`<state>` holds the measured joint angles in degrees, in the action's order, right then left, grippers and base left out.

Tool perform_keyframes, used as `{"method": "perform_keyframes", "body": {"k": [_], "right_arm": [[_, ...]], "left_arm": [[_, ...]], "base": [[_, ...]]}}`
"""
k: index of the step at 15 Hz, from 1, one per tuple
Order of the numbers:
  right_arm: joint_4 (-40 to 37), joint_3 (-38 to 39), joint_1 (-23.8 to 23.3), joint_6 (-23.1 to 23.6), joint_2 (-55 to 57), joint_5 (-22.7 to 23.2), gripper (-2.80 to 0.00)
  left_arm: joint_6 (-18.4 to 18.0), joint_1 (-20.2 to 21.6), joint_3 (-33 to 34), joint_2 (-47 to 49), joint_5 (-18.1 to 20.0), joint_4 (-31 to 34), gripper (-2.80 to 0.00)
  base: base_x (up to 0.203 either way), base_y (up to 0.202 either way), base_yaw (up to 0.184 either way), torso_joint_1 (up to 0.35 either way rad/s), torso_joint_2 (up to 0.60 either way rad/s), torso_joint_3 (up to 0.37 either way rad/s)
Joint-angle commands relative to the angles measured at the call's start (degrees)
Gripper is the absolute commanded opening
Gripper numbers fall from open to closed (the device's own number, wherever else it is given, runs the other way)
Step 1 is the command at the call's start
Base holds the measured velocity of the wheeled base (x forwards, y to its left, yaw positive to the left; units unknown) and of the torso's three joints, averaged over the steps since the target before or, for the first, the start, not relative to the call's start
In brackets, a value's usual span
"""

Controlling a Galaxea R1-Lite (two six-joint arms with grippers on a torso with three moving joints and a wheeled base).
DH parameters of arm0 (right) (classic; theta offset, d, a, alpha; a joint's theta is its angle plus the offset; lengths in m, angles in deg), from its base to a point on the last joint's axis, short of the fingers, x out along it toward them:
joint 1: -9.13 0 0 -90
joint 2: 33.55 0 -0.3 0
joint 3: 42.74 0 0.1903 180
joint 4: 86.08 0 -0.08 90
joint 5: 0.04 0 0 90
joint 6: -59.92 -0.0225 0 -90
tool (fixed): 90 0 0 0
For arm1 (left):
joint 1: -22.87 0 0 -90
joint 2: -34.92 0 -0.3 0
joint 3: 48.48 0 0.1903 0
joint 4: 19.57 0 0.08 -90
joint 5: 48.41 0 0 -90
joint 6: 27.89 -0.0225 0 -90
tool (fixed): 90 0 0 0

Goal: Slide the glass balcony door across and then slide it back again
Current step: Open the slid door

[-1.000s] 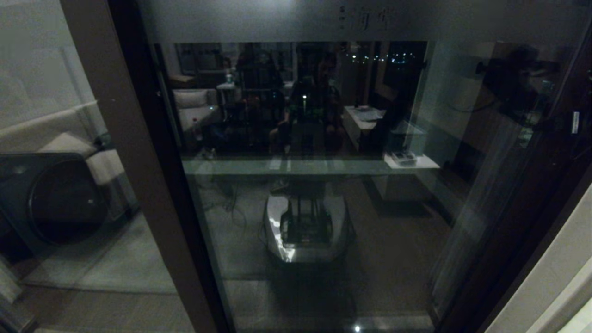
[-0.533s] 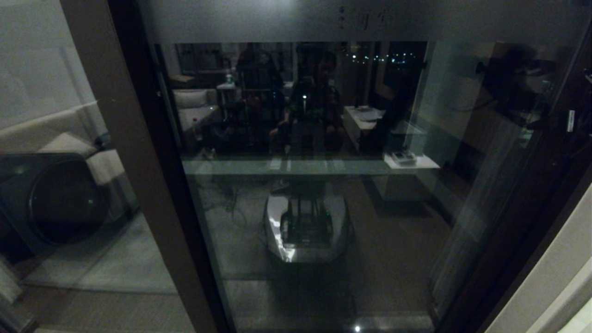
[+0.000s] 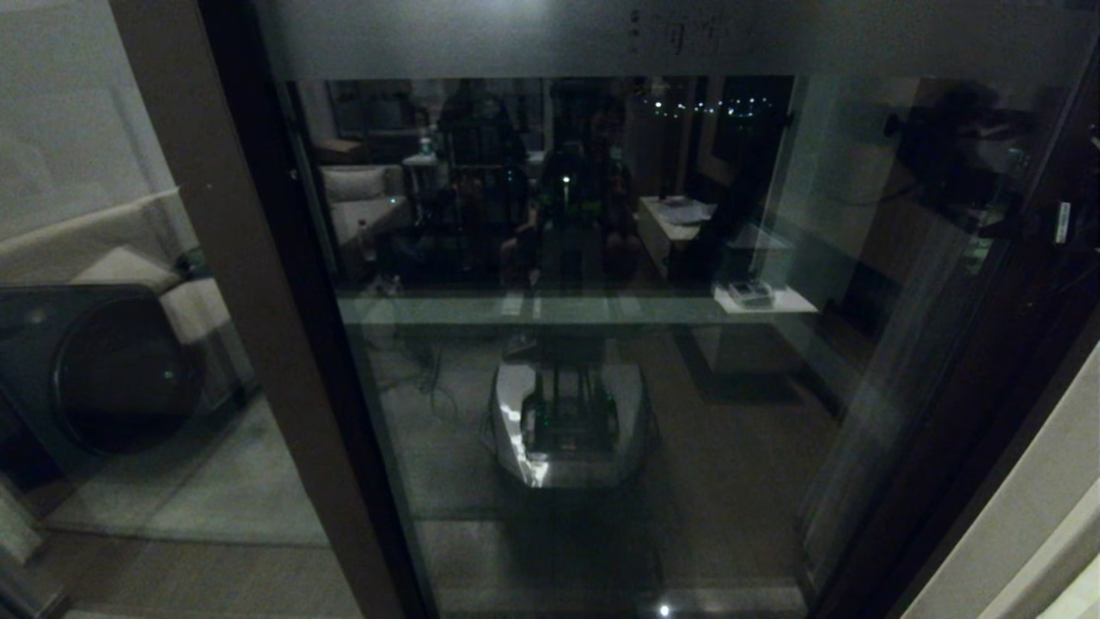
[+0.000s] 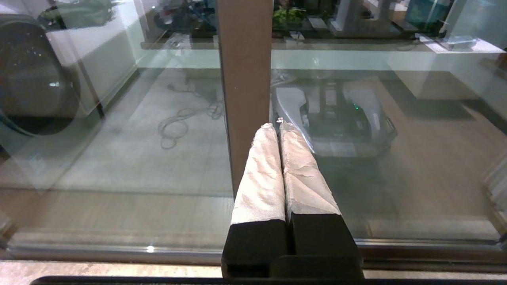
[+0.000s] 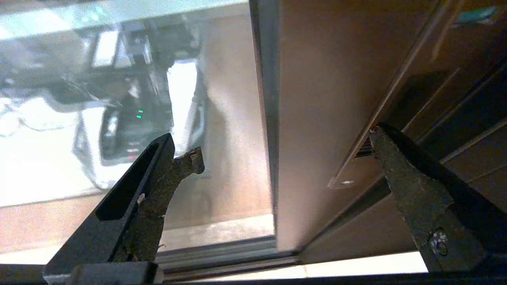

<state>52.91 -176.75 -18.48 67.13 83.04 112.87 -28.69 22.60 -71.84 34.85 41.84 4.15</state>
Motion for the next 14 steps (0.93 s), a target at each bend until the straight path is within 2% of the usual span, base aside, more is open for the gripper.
{"method": "perform_keyframes", "body": {"k": [1,14], "right_arm": [[-0.20,-0.01,0.28,-0.70,-0.06,1.54,0.00],[-0.11,2.36,1.42,-0.97,-1.37,1.87,0.00]], "left_arm": [[0.00,0.00,0.00,-0.01,0.02,0.00,-2.80],[0.00,0.00,0.00,-0.01,0.01,0.00,-2.80]], "base": [[0.000,0.000,0.000,0.000,0.00,0.000],[0.000,0.000,0.000,0.000,0.00,0.000]]}}
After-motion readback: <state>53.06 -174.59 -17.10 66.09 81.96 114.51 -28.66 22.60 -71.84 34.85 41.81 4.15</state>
